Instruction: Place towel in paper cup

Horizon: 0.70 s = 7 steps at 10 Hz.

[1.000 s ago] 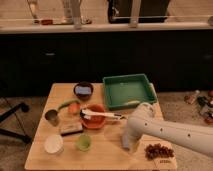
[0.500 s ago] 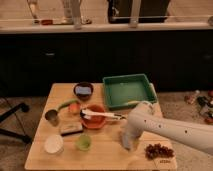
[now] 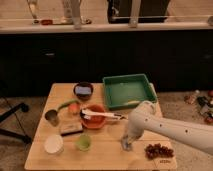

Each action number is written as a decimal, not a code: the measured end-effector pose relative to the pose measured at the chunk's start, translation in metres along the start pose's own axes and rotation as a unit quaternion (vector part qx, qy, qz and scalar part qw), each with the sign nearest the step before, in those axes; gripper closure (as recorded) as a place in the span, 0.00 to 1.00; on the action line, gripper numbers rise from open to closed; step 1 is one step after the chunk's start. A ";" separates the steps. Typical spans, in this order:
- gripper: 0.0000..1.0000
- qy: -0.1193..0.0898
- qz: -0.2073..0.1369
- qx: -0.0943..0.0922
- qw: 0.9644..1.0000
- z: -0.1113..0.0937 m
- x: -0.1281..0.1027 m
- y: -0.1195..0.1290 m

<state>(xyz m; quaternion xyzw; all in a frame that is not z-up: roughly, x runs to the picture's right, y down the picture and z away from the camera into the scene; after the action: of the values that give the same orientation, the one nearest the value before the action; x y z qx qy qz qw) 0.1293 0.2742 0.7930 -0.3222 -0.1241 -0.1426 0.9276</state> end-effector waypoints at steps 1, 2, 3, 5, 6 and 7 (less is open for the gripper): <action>0.88 0.000 0.000 0.001 1.000 -0.002 0.000 0.001; 0.98 -0.001 -0.001 0.004 1.000 -0.005 -0.001 0.002; 1.00 -0.001 -0.002 0.007 1.000 -0.007 -0.001 0.004; 1.00 0.000 -0.004 0.014 1.000 -0.014 -0.003 0.007; 1.00 0.000 -0.005 0.019 1.000 -0.019 -0.005 0.009; 1.00 -0.001 -0.005 0.024 1.000 -0.024 -0.005 0.011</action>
<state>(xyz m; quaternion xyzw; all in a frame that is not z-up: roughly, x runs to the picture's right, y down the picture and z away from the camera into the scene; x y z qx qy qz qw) 0.1315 0.2684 0.7668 -0.2992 -0.1298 -0.1441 0.9343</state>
